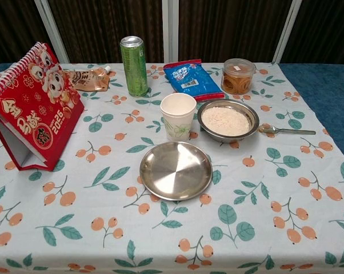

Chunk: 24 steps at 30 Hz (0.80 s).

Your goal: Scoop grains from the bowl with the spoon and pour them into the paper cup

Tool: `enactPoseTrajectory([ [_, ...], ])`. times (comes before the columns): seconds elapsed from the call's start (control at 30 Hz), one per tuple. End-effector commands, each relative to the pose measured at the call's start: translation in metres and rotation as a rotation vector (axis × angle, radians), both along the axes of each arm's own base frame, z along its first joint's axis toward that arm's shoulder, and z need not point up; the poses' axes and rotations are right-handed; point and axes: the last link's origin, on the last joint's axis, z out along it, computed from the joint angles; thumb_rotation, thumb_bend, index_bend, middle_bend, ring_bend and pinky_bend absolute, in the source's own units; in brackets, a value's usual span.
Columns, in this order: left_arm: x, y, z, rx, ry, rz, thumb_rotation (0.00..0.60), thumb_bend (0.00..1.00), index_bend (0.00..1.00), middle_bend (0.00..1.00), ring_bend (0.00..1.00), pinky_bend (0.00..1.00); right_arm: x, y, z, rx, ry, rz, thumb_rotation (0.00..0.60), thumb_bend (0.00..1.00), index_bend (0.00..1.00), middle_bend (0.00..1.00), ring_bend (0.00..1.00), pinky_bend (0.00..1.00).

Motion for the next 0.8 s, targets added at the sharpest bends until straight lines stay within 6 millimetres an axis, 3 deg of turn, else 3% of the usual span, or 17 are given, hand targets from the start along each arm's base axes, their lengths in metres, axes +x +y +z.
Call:
enactPoseTrajectory([
  [0.03, 0.000, 0.000, 0.000, 0.000, 0.000, -0.002, 0.600, 0.26, 0.13, 0.10, 0.05, 0.11, 0.000, 0.000, 0.000, 0.000, 0.001, 0.000, 0.600, 0.30, 0.00, 0.18, 0.00, 0.00],
  [0.23, 0.002, 0.001, -0.001, -0.001, -0.001, -0.013, 0.600, 0.26, 0.13, 0.10, 0.05, 0.11, 0.001, -0.001, 0.001, 0.003, 0.009, 0.004, 0.600, 0.30, 0.00, 0.18, 0.00, 0.00],
  [0.37, 0.002, 0.001, -0.001, -0.004, -0.001, -0.014, 0.600, 0.26, 0.13, 0.10, 0.05, 0.11, 0.008, -0.013, -0.001, 0.001, 0.031, 0.028, 0.600, 0.30, 0.02, 0.23, 0.00, 0.00],
  [0.6, 0.001, 0.001, -0.001, 0.000, -0.005, -0.013, 0.600, 0.26, 0.13, 0.10, 0.05, 0.11, 0.030, -0.072, -0.030, 0.121, 0.081, 0.044, 0.600, 0.30, 0.14, 0.29, 0.01, 0.00],
  [0.8, -0.002, -0.002, -0.003, -0.007, -0.010, 0.002, 0.600, 0.26, 0.13, 0.10, 0.05, 0.11, 0.040, -0.121, -0.077, 0.247, 0.154, 0.010, 0.600, 0.29, 0.24, 0.29, 0.01, 0.00],
])
